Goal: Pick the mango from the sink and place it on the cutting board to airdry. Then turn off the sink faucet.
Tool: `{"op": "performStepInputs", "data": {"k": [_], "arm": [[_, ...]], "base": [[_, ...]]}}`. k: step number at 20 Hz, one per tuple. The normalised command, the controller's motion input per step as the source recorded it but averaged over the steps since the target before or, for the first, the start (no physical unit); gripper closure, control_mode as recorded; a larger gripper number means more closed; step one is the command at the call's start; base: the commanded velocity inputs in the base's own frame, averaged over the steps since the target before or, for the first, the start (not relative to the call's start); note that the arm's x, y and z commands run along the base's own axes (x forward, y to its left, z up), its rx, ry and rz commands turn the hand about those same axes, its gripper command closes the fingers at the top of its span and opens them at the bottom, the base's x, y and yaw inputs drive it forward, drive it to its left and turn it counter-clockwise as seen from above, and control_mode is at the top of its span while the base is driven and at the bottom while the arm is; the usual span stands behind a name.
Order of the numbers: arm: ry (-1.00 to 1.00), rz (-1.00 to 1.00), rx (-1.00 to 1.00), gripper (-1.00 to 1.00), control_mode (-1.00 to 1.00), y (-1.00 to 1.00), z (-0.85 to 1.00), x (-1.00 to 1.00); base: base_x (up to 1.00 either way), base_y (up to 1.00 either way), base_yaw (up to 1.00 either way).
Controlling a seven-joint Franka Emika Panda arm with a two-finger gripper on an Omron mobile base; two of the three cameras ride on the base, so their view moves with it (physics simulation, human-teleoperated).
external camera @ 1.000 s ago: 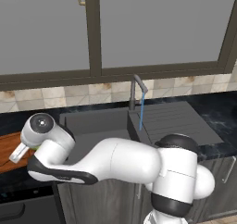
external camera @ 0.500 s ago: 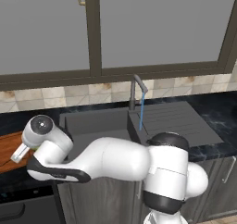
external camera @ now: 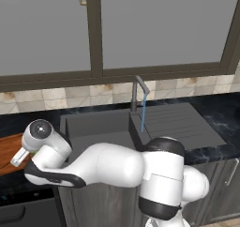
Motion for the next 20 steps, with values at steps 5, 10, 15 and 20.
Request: {"op": "performStepInputs", "data": {"k": [5, 10, 15, 20], "arm": [[0.05, -0.01, 0.00, 1.00, -1.00, 0.11, -0.13, 0.12], [0.02, -0.01, 0.00, 1.00, -1.00, 0.13, -0.10, 0.01], [0.01, -0.01, 0.00, 1.00, -1.00, 0.08, -0.14, 0.10], [0.00, -0.01, 0.00, 1.00, -1.00, 0.10, -0.14, 0.09]], "base": [[0.00, 0.00, 0.00], [0.00, 0.00, 0.00], [0.00, 0.00, 0.00], [0.00, 0.00, 0.00]]}}
